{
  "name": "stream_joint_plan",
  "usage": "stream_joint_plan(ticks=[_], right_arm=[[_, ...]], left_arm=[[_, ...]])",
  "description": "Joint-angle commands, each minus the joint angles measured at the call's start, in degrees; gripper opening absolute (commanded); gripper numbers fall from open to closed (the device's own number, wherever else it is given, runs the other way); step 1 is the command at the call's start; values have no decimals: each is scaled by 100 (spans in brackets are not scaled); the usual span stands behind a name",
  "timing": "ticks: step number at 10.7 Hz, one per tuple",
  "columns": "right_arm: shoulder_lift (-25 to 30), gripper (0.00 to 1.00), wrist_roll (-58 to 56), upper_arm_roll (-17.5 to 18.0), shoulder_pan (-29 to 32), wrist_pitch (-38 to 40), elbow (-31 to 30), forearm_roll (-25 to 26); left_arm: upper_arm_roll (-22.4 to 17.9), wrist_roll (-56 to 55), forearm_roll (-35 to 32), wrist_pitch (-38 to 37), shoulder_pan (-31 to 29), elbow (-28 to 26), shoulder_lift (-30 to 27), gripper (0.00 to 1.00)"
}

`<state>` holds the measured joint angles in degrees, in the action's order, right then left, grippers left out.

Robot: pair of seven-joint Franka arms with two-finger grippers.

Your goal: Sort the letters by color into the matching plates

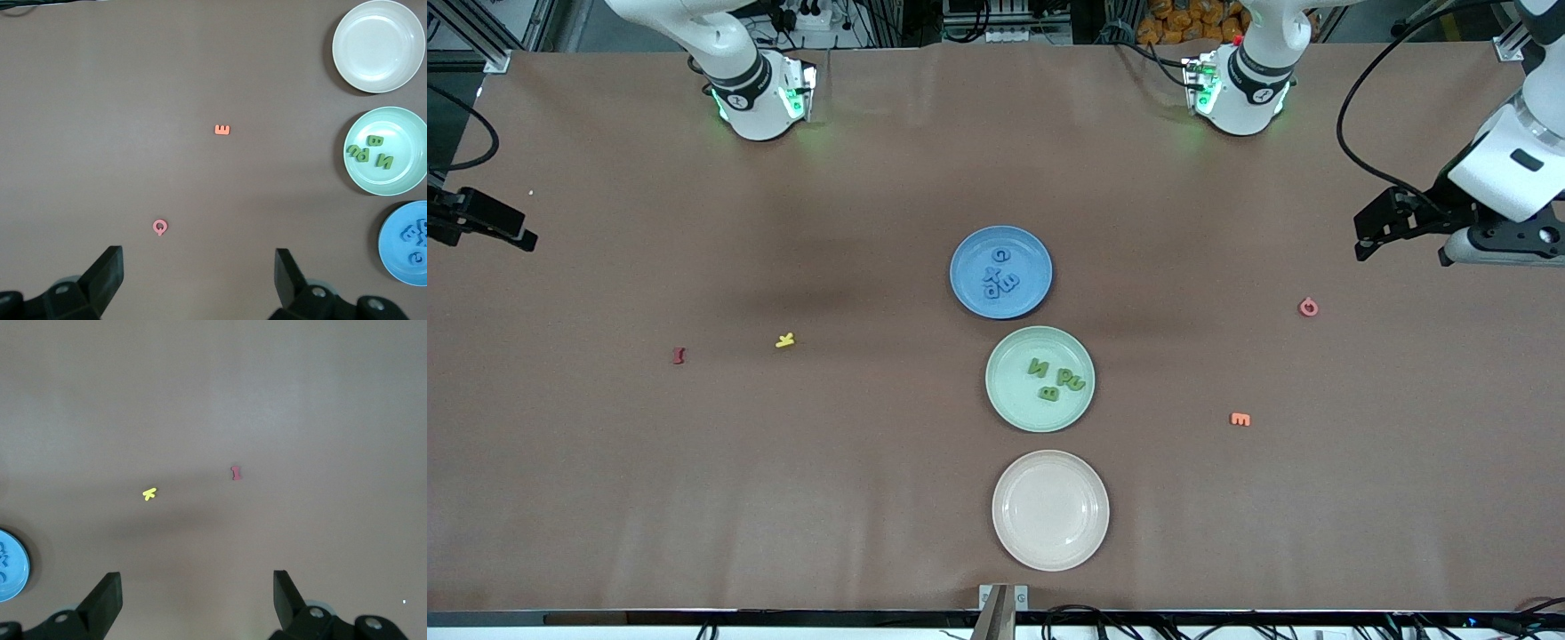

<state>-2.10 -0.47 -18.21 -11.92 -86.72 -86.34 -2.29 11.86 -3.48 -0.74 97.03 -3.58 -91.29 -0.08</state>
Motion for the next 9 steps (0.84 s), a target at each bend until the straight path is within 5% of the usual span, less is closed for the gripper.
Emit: stream_joint_plan(ticks=[1, 9], right_arm=[[122, 100, 134, 28, -55, 58, -67, 89], [122, 100, 134, 19, -56, 41, -58, 89]], left_arm=[[18, 85, -137, -229, -20, 173, -62, 100], [35, 76, -128, -352, -20, 182, -80, 100]])
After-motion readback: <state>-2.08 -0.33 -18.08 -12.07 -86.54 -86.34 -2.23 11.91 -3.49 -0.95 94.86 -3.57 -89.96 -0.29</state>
